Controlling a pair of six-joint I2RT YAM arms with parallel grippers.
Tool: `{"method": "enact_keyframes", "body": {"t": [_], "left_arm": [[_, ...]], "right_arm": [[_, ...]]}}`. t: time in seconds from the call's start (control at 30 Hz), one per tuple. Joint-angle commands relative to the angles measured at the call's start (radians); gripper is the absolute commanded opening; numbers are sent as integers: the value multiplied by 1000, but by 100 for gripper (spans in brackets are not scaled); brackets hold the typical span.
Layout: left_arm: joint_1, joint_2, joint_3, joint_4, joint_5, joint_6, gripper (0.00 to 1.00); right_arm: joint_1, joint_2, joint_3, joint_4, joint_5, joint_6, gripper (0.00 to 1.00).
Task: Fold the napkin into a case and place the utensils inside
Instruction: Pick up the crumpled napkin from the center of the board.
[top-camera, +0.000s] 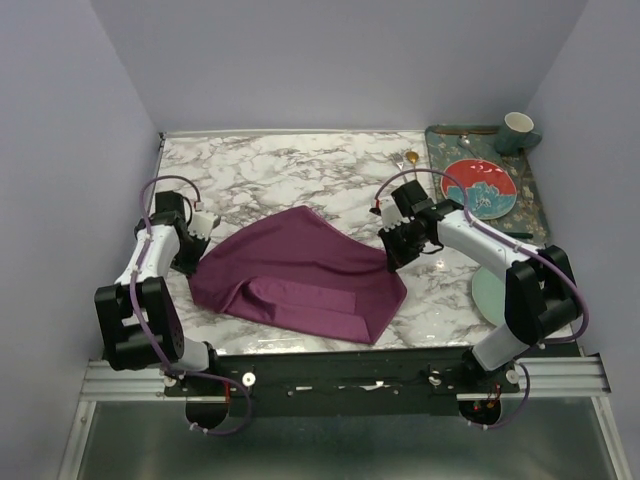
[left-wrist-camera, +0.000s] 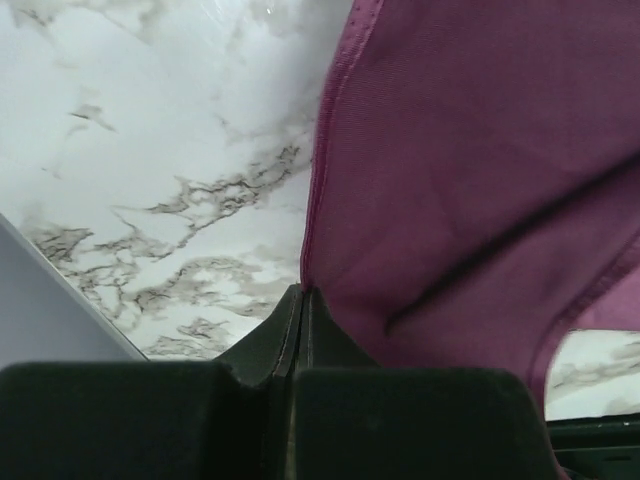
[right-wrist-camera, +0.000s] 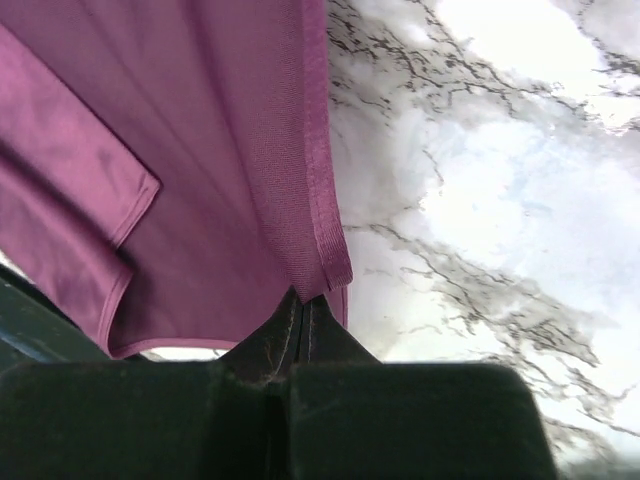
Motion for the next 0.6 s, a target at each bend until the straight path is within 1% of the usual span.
{"method": "enact_keyframes", "body": {"t": [0.0, 0.07, 0.13, 0.17, 0.2, 0.23, 0.27, 0.3, 0.33, 0.4, 0.43, 0.47, 0.5, 0.57], "left_arm": [[65, 21, -5, 65, -30, 84, 0], [83, 41, 1, 70, -30, 113, 0], [83, 72, 10, 27, -9, 174, 15], [85, 74, 24, 16, 34, 188, 21], [83, 65, 36, -20, 74, 201, 43], [85, 52, 52, -42, 120, 237, 52], [83, 37, 90, -51, 175, 239, 61], [73, 5, 110, -36, 253, 235, 76], [54, -4, 130, -24, 284, 225, 82], [-11, 14, 196, 24, 281, 163, 86], [-76, 35, 219, 35, 277, 141, 86], [-117, 60, 245, 45, 272, 118, 86], [-148, 119, 295, 70, 269, 60, 86], [-232, 193, 354, 91, 275, 8, 86]], "right_arm": [[0, -6, -14, 2, 116, -76, 1], [-2, -7, -15, -1, 131, -89, 1], [-2, -3, -9, -10, 123, -103, 1], [-2, 6, 1, -19, 120, -106, 0], [-2, 11, 6, -24, 113, -115, 1], [-2, 17, 14, -27, 104, -116, 0], [-2, 31, 21, -36, 100, -118, 1], [0, 35, 35, -38, 97, -124, 0], [-2, 42, 41, -41, 93, -126, 0], [-2, 55, 58, -52, 85, -127, 1], [0, 60, 63, -55, 76, -124, 1], [-2, 65, 66, -61, 76, -123, 1], [0, 72, 69, -64, 73, -120, 1], [-2, 80, 75, -68, 70, -113, 0]]}}
